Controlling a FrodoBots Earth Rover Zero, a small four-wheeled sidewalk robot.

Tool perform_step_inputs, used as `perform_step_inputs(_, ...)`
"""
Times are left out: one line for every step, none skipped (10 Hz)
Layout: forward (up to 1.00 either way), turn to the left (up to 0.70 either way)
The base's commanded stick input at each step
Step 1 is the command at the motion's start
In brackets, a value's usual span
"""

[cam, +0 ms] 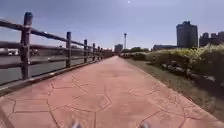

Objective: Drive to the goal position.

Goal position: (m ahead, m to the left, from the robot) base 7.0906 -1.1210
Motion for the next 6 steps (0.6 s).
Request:
perform_step_inputs(0.85,0.00)
perform_step_inputs(0.85,0.00)
perform_step_inputs(0.85,0.00)
perform_step_inputs(0.85,0.00)
perform_step_inputs(0.85,0.00)
perform_step_inputs(0.85,0.00)
